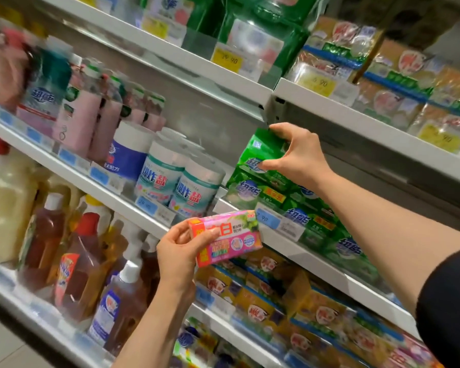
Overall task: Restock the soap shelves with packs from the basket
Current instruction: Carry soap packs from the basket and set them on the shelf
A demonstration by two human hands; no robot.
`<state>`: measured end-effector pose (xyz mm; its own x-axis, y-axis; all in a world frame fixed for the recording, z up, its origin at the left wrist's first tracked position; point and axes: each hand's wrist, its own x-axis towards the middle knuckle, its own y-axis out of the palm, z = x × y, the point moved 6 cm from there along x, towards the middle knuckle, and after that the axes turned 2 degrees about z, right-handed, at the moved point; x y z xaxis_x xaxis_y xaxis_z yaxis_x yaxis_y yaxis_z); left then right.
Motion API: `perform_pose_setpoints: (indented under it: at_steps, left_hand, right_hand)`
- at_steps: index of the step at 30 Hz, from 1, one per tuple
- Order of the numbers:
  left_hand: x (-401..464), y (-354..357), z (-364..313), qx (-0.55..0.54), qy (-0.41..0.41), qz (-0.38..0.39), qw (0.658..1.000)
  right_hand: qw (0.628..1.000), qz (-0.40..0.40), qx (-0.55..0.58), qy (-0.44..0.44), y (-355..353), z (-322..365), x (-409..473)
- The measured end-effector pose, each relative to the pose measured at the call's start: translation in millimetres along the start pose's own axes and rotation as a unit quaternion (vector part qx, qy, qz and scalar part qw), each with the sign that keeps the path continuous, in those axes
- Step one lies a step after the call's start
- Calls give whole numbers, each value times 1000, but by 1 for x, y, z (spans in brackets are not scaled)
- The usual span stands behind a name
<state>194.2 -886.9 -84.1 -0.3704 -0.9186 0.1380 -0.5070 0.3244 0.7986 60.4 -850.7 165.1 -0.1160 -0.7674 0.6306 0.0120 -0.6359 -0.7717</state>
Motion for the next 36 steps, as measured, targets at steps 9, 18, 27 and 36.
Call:
perform_pose_setpoints:
  at_steps: [9,18,27,36]
  left_hand:
    - [10,5,7,0,-8,32,999]
    - [9,11,10,-2,-5,40,999]
    - [7,11,13,8,-13,42,999]
    - [9,16,15,24,-10,49,998]
  right_hand:
    - [989,112,81,46,9,-15,14]
    - [969,174,-175,-5,23,0,14]
    - [993,108,-17,39,3,-13,17]
    - [987,142,-17,75,9,-43,8]
